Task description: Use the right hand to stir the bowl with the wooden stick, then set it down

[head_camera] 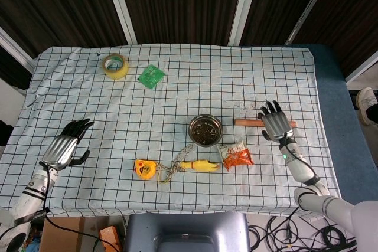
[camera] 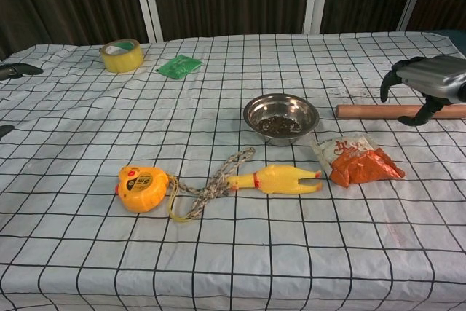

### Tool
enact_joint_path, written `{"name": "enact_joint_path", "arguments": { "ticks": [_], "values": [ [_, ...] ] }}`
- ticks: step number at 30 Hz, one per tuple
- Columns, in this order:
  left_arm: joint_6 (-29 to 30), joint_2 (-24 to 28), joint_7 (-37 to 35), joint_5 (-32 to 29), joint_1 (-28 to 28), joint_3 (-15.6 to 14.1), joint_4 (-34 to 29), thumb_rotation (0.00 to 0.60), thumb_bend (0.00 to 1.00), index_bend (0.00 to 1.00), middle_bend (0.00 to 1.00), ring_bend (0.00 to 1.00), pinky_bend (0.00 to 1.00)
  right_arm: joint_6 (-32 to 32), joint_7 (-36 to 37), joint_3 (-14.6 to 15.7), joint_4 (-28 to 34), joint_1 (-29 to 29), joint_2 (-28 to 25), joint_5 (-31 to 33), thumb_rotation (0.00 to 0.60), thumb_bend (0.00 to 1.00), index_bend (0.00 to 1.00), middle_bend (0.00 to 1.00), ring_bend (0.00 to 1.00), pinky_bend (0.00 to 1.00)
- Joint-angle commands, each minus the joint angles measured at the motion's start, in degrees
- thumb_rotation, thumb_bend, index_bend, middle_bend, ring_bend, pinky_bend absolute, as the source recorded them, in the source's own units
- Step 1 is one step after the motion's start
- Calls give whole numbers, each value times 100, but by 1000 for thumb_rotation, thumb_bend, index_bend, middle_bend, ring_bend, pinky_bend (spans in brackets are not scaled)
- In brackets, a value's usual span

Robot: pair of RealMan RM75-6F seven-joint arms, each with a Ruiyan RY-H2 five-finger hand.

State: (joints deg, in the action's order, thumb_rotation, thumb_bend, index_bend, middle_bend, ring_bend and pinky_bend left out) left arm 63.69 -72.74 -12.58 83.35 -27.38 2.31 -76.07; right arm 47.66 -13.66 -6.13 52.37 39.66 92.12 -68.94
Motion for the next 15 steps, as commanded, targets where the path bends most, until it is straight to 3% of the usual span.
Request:
{"name": "enact_joint_path", "arguments": {
  "ticks": [1,15],
  "values": [
    [-19,-9,-6,1,-5,1,19,600,406,0,10,0,42,-58,98,-106,-242,81,238,11,600,297,330,173,0,38],
    [-51,-20,-80,12,10,0,106,600,405,0,10,0,42,-171,416,-322,-860,253,822,-22,600,332,378,209,24,66]
  ]
}}
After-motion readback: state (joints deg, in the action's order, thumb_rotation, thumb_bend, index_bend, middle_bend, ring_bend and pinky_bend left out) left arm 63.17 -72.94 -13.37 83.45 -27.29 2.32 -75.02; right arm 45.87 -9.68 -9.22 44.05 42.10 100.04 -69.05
